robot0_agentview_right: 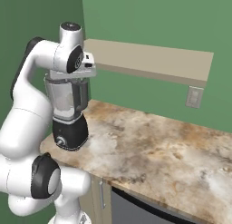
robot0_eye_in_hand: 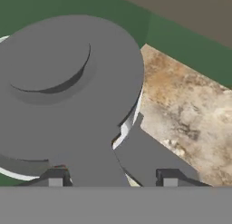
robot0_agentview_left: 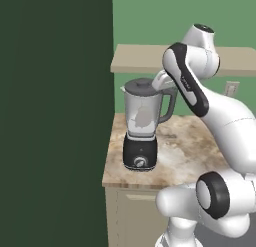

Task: Grab the onion and lemon from the fridge, place them in the blender, close the lid, and turn on the blender to create a marinade.

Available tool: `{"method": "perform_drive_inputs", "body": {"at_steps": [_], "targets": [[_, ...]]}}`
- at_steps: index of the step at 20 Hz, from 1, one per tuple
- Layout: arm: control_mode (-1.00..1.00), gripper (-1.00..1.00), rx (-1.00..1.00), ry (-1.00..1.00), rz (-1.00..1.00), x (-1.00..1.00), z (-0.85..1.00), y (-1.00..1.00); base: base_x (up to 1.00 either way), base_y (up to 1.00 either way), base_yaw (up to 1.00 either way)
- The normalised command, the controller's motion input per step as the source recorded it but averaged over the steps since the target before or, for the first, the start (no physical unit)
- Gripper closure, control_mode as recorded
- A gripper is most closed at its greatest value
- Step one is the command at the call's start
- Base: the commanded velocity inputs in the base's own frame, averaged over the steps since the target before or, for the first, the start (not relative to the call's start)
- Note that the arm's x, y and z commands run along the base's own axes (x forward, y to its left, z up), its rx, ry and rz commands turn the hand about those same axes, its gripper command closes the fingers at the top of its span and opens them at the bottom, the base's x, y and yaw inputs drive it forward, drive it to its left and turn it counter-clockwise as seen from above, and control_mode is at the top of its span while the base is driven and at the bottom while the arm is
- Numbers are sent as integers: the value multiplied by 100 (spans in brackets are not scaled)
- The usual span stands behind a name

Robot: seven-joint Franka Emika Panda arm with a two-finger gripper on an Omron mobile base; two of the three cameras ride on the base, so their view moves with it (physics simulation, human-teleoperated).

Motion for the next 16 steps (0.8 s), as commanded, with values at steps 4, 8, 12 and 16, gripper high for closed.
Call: {"method": "perform_drive_inputs", "body": {"at_steps": [4,8,12,16], "targets": [[-100,-100,-1,3,-11,-6,0,-6,0,0,0],[-100,-100,-2,0,-9,-12,0,0,0,0,0],[-100,-100,-2,0,-7,-37,0,0,0,0,0],[-100,-100,-1,-12,-11,-61,0,-5,0,0,0]]}}
